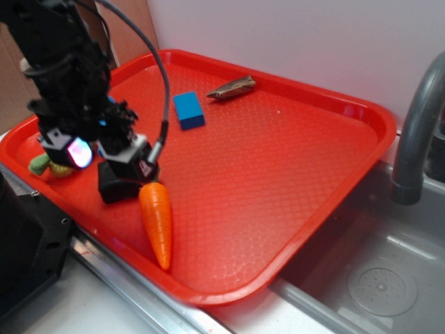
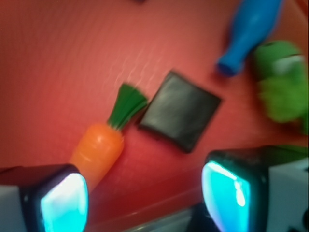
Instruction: Grab the carrot.
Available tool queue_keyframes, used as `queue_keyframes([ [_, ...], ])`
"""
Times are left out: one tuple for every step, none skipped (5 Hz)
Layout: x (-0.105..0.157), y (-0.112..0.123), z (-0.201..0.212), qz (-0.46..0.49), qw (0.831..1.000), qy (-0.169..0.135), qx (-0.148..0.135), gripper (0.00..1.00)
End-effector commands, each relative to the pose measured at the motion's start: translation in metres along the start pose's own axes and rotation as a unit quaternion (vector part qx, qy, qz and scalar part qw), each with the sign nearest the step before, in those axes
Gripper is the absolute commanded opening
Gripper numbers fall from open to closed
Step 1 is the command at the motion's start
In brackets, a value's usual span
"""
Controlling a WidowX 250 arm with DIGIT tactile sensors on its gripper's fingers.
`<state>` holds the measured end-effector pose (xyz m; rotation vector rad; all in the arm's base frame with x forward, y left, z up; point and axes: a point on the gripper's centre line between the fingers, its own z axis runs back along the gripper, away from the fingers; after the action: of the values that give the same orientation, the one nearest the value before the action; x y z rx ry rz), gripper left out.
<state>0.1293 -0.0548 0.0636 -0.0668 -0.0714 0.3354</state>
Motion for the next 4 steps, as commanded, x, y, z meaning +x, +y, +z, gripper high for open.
queue_keyframes([
  [0.012, -0.018, -0.026, -0.051, 0.998, 0.038, -0.002, 1.00],
  [0.012, -0.025, -0.031, -0.029, 0.998, 0.056, 0.004, 1.00],
  [0.019, -0.025, -0.029, -0.077, 0.997, 0.029, -0.005, 1.00],
  [0.030, -0.016, 0.019, -0.202, 0.979, -0.007, -0.037, 1.00],
])
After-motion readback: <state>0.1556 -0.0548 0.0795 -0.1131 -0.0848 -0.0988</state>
